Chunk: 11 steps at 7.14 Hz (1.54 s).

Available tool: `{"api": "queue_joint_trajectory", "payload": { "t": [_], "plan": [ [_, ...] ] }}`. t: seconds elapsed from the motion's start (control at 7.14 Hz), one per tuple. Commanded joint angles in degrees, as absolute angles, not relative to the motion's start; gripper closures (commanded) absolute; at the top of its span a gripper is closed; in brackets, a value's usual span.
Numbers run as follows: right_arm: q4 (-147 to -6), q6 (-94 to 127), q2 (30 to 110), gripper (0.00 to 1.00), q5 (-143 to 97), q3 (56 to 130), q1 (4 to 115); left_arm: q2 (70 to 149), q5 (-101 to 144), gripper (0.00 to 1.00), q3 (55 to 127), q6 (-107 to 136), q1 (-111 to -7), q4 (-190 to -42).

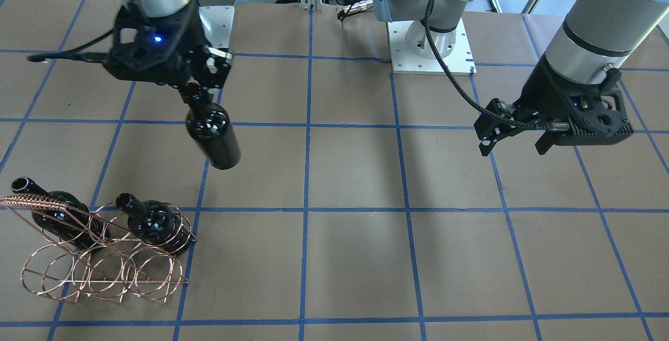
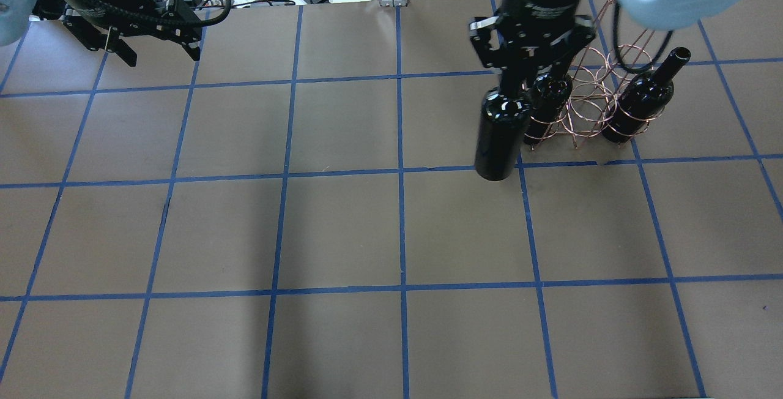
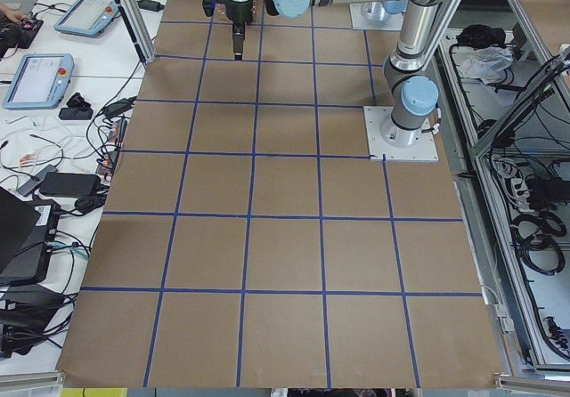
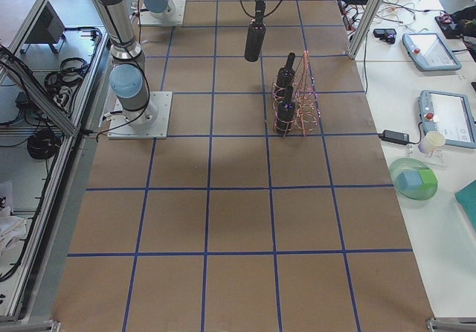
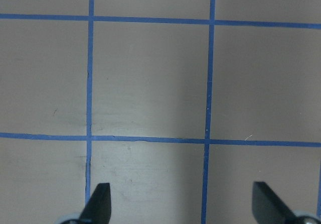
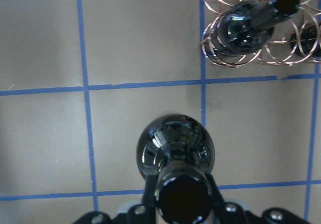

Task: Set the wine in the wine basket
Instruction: 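Carry the bottle with the right gripper to the copper wine rack, then tilt and lay the bottle into the empty rack slot with the right gripper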

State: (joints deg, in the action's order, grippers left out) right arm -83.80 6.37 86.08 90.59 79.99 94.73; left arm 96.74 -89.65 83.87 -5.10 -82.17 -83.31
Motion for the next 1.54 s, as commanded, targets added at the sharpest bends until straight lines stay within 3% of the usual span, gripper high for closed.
{"api": "queue_joint_trajectory", "payload": {
  "t": [0.0, 1.4],
  "plan": [
    [-81.47, -7.68, 87.71, 0.98, 92.37, 79.98, 82.40, 96.59, -89.56, 0.00, 84.37, -5.10, -82.18, -83.23],
    [-97.12, -14.85, 80.42, 1.00, 89.39, 79.19, 78.40, 96.50, -90.09, 0.00, 85.69, -5.89, -82.44, -82.53]
  ]
}}
